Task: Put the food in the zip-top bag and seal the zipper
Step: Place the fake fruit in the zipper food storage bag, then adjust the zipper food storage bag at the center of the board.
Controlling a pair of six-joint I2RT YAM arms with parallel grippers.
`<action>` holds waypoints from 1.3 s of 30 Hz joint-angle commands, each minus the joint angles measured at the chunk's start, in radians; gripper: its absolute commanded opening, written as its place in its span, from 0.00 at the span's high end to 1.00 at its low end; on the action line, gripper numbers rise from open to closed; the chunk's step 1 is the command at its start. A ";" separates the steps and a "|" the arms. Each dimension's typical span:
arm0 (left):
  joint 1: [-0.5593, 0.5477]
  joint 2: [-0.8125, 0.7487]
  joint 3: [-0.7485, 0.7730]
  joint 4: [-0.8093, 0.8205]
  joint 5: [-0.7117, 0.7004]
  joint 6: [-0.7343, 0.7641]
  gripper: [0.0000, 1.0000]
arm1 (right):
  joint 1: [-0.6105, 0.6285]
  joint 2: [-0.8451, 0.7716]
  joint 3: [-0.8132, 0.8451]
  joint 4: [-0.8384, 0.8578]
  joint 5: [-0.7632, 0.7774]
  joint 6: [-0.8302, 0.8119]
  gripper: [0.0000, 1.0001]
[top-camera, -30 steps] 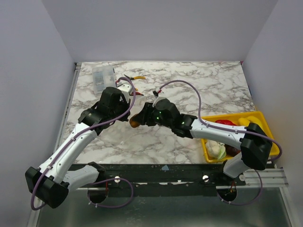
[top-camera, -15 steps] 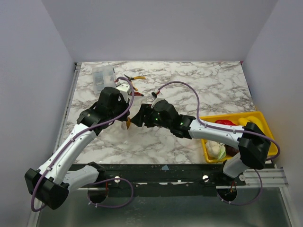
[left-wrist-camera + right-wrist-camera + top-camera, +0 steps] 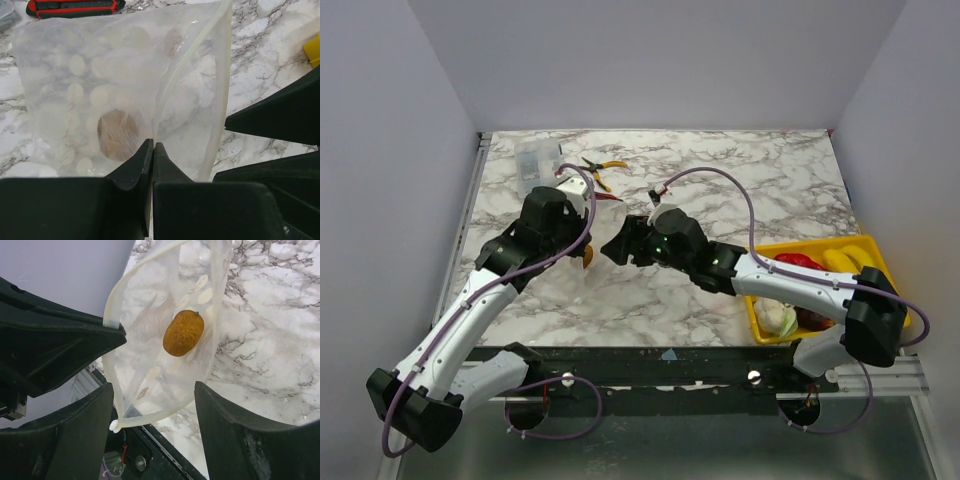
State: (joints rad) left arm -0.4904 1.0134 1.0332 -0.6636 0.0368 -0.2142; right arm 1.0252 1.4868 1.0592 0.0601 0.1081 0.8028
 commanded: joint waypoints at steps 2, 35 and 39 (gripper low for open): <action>0.018 -0.118 -0.024 0.055 -0.116 -0.034 1.00 | 0.009 -0.066 -0.008 -0.057 0.079 -0.049 0.32; 0.062 -0.219 -0.074 0.122 -0.179 -0.057 1.00 | 0.037 0.240 0.443 -0.291 0.268 -0.199 0.46; 0.062 -0.305 -0.097 0.137 -0.323 -0.081 1.00 | 0.068 0.296 0.601 -0.337 0.317 -0.283 0.77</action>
State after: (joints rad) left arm -0.4332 0.8051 0.9573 -0.5625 -0.1287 -0.2626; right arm 1.0599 1.7512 1.5227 -0.2310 0.3416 0.6140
